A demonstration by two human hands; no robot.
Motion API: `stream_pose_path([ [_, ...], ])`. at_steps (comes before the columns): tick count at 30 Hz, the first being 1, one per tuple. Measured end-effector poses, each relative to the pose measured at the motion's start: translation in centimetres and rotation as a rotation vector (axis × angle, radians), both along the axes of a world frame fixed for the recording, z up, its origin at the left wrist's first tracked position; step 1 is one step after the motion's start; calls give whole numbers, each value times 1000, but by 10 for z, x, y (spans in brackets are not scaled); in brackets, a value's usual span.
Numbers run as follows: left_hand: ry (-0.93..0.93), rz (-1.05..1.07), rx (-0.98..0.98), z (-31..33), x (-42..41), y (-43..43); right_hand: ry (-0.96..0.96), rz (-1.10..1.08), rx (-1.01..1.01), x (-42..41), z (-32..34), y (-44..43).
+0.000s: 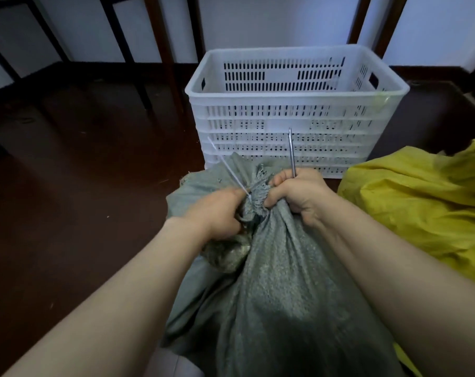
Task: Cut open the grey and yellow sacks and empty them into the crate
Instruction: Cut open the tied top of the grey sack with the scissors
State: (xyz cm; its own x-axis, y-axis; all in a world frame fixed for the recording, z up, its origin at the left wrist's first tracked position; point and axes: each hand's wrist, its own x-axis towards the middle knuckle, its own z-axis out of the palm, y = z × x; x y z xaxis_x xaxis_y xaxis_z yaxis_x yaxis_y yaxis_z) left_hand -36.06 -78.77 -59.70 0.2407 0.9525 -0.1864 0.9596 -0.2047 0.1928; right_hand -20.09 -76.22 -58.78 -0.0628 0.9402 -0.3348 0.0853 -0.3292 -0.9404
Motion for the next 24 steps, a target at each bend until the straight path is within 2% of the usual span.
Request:
stream_pose_path([
  [2,56,54,26,-8,6,-3,-4,16,-16,0,0,1],
  [4,115,82,70,-12,9,-4,-126,82,19,1,3,1],
  [8,-79,200,109,-2,0,-5,-557,303,208,-2,26,2],
  [10,-159,208,193,6,-6,1,-670,272,341,-5,41,3],
  [11,-197,197,220,11,-8,3,-628,244,377,-6,46,2],
  [13,-258,180,192,19,-9,9,-452,276,327,-7,50,1],
  [16,-303,207,90,28,-7,10,-479,441,206,-5,39,-3],
  [18,-336,210,58,30,-8,6,-487,414,185,-4,27,-2],
  [21,-399,171,69,38,-9,3,-341,274,134,2,16,2],
  [22,-347,140,140,44,-9,4,-268,210,98,4,13,3],
  [24,-114,33,316,61,-6,7,-157,105,24,8,10,5],
])
